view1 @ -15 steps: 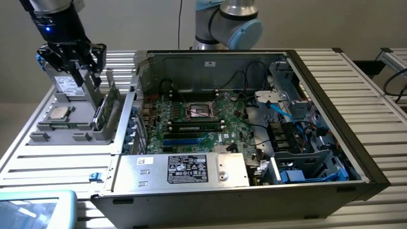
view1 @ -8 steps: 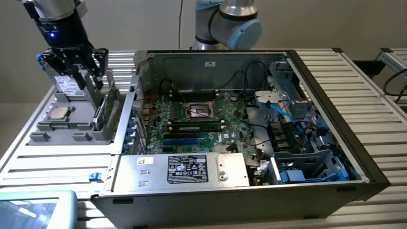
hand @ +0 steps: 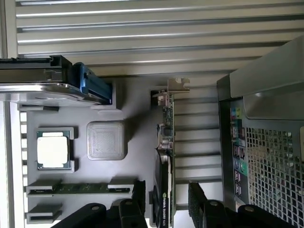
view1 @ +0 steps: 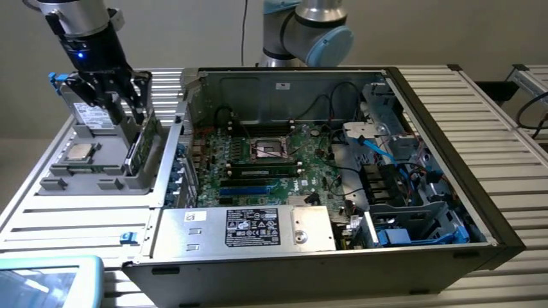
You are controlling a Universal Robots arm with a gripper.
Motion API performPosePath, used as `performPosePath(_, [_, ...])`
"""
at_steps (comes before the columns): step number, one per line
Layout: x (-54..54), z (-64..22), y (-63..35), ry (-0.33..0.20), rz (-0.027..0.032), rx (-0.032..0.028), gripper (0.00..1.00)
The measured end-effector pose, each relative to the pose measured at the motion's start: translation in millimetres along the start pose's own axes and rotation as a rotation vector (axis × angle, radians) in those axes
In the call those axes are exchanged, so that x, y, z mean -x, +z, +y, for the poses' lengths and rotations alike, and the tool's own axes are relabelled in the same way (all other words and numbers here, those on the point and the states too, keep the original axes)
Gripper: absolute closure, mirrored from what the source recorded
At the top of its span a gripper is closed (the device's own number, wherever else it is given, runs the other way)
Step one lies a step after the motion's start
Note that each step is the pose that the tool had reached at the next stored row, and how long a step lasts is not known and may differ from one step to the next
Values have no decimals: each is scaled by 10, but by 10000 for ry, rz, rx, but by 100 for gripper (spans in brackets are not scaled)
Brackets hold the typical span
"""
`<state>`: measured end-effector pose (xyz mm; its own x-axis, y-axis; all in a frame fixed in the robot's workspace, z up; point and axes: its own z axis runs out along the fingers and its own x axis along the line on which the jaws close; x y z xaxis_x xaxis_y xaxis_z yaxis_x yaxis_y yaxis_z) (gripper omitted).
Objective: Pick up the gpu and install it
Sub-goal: 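Pick up the gpu and move the gpu toward the slot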
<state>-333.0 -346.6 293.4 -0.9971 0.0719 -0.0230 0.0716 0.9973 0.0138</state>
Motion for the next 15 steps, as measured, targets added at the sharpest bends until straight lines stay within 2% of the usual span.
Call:
performPosePath(4, [58, 23, 74, 1, -1, -1, 51])
performPosePath(10, [57, 20, 183, -9, 1, -1, 51])
performPosePath(15, [54, -20, 272, -17, 2, -1, 51])
